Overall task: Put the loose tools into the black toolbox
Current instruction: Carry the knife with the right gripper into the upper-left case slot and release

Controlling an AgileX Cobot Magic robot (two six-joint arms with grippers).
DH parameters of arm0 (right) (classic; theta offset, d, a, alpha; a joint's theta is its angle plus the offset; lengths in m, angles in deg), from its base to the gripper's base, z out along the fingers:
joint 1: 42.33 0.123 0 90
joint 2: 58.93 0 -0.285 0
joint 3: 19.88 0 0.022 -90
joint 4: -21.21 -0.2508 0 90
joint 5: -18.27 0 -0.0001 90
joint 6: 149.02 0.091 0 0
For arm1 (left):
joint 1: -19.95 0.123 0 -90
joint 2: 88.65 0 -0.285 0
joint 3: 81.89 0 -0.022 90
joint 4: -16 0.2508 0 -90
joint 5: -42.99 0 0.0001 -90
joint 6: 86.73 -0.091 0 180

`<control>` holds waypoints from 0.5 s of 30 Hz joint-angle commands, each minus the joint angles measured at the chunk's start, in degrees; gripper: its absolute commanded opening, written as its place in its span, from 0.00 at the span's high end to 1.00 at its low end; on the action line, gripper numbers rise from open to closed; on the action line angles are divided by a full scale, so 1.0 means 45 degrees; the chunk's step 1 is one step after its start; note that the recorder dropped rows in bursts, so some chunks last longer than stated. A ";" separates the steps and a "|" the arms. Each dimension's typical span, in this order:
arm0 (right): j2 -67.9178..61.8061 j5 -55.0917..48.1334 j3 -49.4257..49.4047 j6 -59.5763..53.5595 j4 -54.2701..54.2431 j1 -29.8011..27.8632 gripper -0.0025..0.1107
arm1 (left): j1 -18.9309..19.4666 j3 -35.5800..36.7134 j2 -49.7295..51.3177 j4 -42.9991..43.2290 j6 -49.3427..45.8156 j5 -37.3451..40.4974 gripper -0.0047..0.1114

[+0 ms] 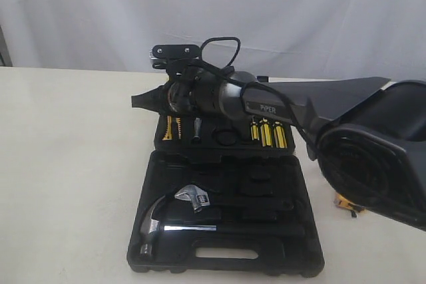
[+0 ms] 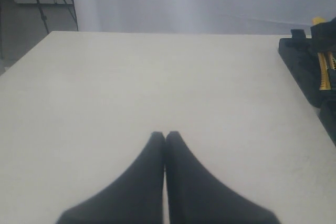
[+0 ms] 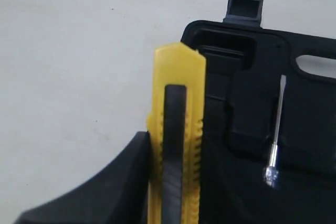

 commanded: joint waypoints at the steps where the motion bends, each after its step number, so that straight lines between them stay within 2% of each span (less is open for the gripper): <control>1: -0.0152 -0.0099 -0.0049 -0.0268 -0.0112 -0.0046 0.87 | -0.0056 0.0012 -0.0017 0.0000 0.0028 -0.0139 0.96; 3: -0.0152 -0.0099 -0.0049 -0.0268 -0.0112 -0.0074 0.70 | -0.0056 0.0012 -0.0017 0.0000 0.0028 -0.0139 0.96; 5: -0.0152 -0.0244 -0.0049 -0.0268 -0.0112 -0.0074 0.49 | -0.0056 0.0012 -0.0017 0.0000 0.0028 -0.0139 0.96; 7: -0.0152 -0.0268 -0.0049 -0.0268 -0.0112 -0.0074 0.35 | -0.0056 0.0012 -0.0017 0.0000 0.0028 -0.0139 0.96; 9: -0.0152 -0.0410 -0.0049 -0.0268 -0.0112 -0.0074 0.35 | -0.0056 0.0012 -0.0017 0.0000 0.0028 -0.0139 0.96; 15: -0.0126 -0.0517 -0.0049 -0.0324 -0.0112 -0.0074 0.51 | -0.0056 0.0012 -0.0017 0.0000 0.0028 -0.0139 0.96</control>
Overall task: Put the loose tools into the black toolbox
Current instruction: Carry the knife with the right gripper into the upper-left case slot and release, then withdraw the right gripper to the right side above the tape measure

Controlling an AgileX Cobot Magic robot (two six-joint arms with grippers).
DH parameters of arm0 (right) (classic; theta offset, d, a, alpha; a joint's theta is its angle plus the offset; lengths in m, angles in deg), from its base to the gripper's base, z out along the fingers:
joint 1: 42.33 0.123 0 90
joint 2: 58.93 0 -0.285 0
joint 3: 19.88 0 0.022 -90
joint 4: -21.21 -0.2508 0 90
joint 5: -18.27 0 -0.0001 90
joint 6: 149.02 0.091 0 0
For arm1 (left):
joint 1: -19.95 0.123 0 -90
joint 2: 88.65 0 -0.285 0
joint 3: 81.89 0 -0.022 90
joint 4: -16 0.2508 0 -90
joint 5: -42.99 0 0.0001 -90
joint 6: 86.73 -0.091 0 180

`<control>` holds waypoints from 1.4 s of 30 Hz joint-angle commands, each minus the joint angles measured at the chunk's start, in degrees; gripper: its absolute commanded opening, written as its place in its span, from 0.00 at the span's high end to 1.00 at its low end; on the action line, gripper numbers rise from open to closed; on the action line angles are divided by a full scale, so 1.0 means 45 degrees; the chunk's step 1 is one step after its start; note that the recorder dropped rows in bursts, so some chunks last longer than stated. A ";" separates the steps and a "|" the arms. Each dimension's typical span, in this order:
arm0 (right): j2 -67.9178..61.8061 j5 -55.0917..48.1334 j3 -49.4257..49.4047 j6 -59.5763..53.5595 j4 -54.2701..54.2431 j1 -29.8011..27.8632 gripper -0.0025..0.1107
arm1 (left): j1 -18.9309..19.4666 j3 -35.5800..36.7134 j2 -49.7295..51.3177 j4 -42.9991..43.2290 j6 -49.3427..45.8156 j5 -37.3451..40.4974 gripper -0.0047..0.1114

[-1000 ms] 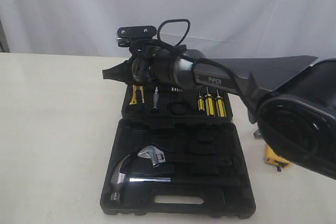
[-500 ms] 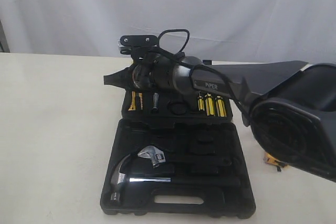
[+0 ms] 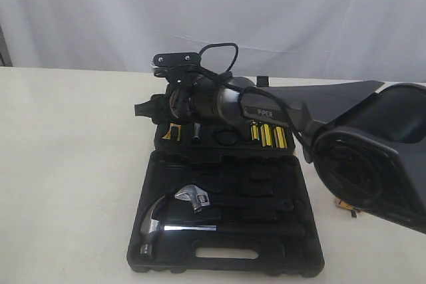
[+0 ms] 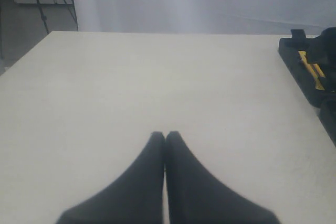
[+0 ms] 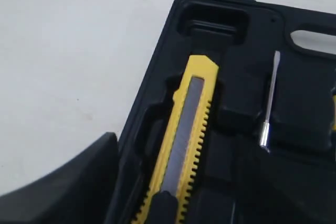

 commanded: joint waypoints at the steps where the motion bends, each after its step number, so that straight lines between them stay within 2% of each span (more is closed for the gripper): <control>1: 0.0128 -0.0170 -0.0003 -0.0263 -0.0086 -0.0051 0.53 | -0.0056 0.0012 -0.0017 0.0000 0.0028 -0.0139 0.96; 6: 0.0617 -0.0729 -0.0003 -0.1465 -0.0144 0.0102 0.59 | -0.0056 0.0012 -0.0017 0.0000 0.0028 -0.0139 0.96; 11: 0.1749 -0.4352 -0.0003 -0.5590 -0.0433 0.0829 0.62 | -0.0056 0.0012 -0.0017 0.0000 0.0028 -0.0139 0.96; 13: 0.2332 -0.5891 -0.0028 -0.8071 -0.1447 0.1061 0.62 | -0.0056 0.0012 -0.0017 0.0000 0.0028 -0.0139 0.96; 18: 0.3842 -0.8315 -0.0169 -1.2395 -0.5667 0.0932 0.62 | -0.0056 0.0012 -0.0017 0.0000 0.0028 -0.0139 0.96; 24: 0.5927 -1.0366 -0.1622 -1.3170 -0.6413 0.0050 0.61 | -0.0056 0.0012 -0.0017 0.0000 0.0028 -0.0139 0.96; 26: 0.6611 -1.0366 -0.2511 -1.3104 -0.6413 -0.0544 0.57 | -0.0056 0.0012 -0.0017 0.0000 0.0028 -0.0139 0.96; 29: 0.7558 -1.0335 -0.4007 -1.2666 -0.6413 -0.1889 0.43 | -0.0056 0.0012 -0.0017 0.0000 0.0028 -0.0139 0.96; 32: 0.8070 -0.9235 -0.5527 -1.2061 -0.6469 -0.3378 0.33 | -0.0056 0.0012 -0.0017 0.0000 0.0028 -0.0139 0.96; 39: 0.8047 -0.5366 -0.9032 -1.1811 -0.7517 -0.5701 0.39 | -0.0056 0.0012 -0.0017 0.0000 0.0028 -0.0139 0.96; 42: 0.8047 -0.3395 -1.0266 -1.1790 -0.7812 -0.6147 0.49 | -0.0056 0.0012 -0.0017 0.0000 0.0028 -0.0139 0.96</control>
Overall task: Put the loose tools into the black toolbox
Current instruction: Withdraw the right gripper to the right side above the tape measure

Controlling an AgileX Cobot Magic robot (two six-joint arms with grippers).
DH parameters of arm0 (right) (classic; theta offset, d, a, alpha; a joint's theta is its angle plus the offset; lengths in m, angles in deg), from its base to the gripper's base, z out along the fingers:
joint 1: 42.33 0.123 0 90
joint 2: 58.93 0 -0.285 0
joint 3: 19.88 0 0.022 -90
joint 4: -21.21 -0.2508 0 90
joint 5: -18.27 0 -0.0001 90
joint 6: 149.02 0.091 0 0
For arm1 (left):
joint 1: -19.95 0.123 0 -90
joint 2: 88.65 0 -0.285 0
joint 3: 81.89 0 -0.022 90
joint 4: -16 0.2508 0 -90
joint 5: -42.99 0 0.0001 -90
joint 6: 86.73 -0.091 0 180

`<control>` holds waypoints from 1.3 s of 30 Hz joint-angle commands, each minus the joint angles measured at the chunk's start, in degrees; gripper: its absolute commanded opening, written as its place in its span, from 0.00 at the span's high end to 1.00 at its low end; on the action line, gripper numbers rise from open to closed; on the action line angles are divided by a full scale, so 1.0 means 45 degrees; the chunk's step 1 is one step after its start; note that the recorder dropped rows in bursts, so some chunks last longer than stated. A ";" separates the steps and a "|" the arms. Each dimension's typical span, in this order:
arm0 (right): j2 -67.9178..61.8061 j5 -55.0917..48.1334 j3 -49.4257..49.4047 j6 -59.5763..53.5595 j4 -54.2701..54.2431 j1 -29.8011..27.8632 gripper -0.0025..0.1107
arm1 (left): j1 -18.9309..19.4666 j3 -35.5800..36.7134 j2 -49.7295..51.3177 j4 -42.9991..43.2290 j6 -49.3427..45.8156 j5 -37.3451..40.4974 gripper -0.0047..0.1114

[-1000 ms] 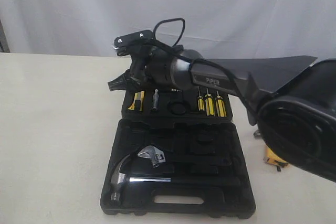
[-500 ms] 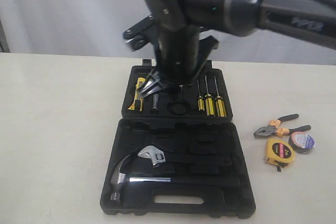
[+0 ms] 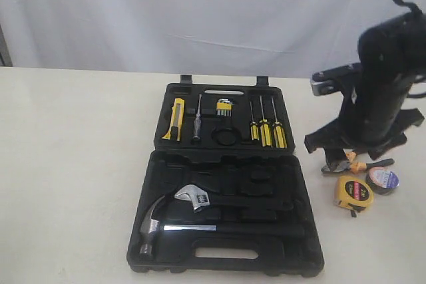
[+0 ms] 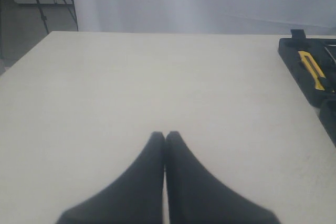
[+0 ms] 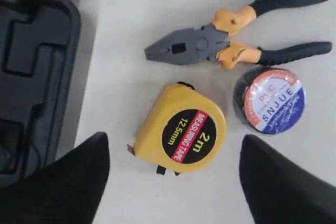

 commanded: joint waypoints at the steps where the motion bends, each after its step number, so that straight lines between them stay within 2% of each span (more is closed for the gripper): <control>1: 0.0038 0.2855 -0.1624 0.0098 -0.0461 -0.0665 0.56 | -0.0056 0.0012 -0.0017 0.0000 0.0028 -0.0139 0.96; 3: 0.0038 0.3488 -0.2088 0.0000 -0.0461 -0.0665 0.73 | -0.0056 0.0012 -0.0017 0.0000 0.0028 -0.0139 0.96; 5: 0.0038 0.3697 -0.2227 -0.0117 -0.0510 -0.0534 0.95 | -0.0056 0.0012 -0.0017 0.0000 0.0028 -0.0139 0.96; 6: 0.0038 0.3697 -0.2227 -0.0466 -0.0792 -0.0321 0.97 | -0.0056 0.0012 -0.0017 0.0000 0.0028 -0.0139 0.96; 11: 0.0038 0.4663 -0.2227 -0.0282 -0.0853 0.0028 0.97 | -0.0056 0.0012 -0.0017 0.0000 0.0028 -0.0139 0.96; 18: -0.1346 0.4569 -0.2227 -0.0339 -0.0853 0.0028 0.97 | -0.0056 0.0012 -0.0017 0.0000 0.0028 -0.0139 0.96; 29: -0.1080 0.0153 -0.2203 0.0195 0.0277 0.0028 0.97 | -0.0056 0.0012 -0.0017 0.0000 0.0028 -0.0139 0.96; 33: -0.0897 -0.0797 -0.2203 0.0959 0.1136 0.0028 0.97 | -0.0056 0.0012 -0.0017 0.0000 0.0028 -0.0139 0.96; 39: -0.0683 -0.0891 -0.2203 0.2220 0.2319 0.0028 0.97 | -0.0056 0.0012 -0.0017 0.0000 0.0028 -0.0139 0.96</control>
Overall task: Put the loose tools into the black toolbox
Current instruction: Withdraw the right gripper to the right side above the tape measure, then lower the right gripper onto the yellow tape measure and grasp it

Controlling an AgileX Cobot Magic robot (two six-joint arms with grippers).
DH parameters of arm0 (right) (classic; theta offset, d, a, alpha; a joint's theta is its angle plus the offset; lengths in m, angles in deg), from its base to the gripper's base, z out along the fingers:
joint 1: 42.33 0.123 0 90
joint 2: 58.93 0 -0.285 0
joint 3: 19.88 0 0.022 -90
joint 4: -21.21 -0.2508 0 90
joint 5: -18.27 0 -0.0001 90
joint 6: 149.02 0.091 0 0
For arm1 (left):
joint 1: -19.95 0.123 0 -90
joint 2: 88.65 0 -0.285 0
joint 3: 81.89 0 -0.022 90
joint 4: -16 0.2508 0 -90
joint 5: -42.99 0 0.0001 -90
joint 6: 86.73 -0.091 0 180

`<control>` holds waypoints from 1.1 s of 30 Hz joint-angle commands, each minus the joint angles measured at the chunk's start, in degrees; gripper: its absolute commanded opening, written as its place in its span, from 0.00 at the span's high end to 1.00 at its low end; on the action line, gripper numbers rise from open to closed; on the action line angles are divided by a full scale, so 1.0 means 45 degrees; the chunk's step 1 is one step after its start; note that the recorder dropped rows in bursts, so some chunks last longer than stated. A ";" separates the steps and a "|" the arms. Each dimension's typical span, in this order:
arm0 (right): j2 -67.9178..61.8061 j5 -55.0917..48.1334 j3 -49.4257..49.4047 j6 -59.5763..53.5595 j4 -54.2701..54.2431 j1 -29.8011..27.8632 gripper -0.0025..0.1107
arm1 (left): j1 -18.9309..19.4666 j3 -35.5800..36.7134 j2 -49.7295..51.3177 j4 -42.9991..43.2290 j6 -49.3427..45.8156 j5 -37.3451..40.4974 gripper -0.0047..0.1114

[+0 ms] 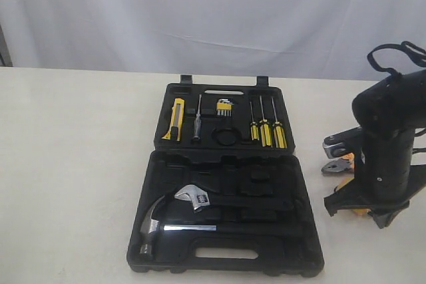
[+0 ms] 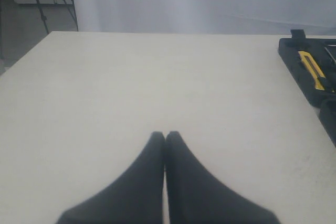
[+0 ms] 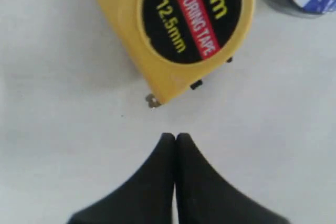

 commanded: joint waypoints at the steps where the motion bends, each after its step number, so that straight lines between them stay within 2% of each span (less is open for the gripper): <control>1: 0.0174 -0.0357 0.0006 0.0932 0.1052 0.0011 0.97 | -0.0056 0.0012 -0.0017 0.0000 0.0028 -0.0139 0.96; 5: 0.0226 -0.1001 0.0006 -0.0538 -0.0180 0.0011 0.97 | -0.0056 0.0012 -0.0017 0.0000 0.0028 -0.0139 0.96; 10: 0.0547 0.0486 0.0006 -0.2351 -0.2635 0.0011 0.97 | -0.0056 0.0012 -0.0017 0.0000 0.0028 -0.0139 0.96; 13: 0.0496 0.1287 0.0006 -0.2456 -0.2894 0.0011 0.97 | -0.0056 0.0012 -0.0017 0.0000 0.0028 -0.0139 0.96; 18: 0.0069 0.2068 0.0006 -0.1489 -0.2113 0.0011 0.97 | -0.0056 0.0012 -0.0017 0.0000 0.0028 -0.0139 0.96; 24: -0.0379 0.1909 0.0006 -0.0061 -0.0526 -0.0011 0.97 | -0.0056 0.0012 -0.0017 0.0000 0.0028 -0.0139 0.96; 33: -0.0376 0.0338 0.0006 0.1606 0.1649 -0.0011 0.97 | -0.0056 0.0012 -0.0017 0.0000 0.0028 -0.0139 0.96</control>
